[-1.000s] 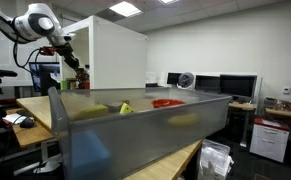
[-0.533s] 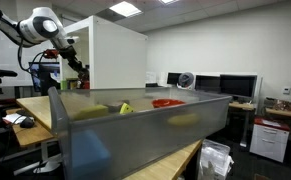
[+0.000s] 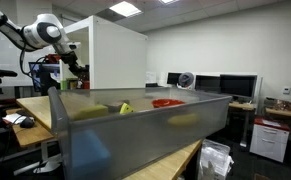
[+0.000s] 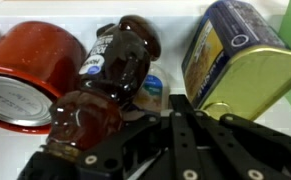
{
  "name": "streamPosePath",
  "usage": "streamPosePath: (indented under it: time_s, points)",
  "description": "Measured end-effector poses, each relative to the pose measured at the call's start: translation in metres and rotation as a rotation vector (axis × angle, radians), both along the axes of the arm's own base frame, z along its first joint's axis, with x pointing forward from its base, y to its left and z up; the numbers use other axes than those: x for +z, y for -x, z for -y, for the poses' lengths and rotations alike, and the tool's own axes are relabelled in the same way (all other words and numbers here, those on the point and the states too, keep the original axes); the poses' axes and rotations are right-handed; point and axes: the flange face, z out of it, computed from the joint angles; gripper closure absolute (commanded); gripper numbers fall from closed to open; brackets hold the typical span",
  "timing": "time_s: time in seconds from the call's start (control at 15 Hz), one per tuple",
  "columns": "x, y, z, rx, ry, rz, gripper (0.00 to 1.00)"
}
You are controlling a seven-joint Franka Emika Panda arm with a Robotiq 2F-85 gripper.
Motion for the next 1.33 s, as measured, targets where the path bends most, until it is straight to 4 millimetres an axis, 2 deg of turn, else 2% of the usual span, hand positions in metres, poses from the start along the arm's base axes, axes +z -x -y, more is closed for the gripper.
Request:
streamPosePath:
  time_s: [0.47, 0.87, 1.33]
  points:
    - [-0.001, -0.004, -0.007, 0.013, -0.006, -0.006, 1.0]
    - [-0.001, -0.002, -0.019, 0.034, -0.007, -0.013, 1.0]
    - [0.002, -0.001, -0.023, 0.032, 0.006, -0.039, 1.0]
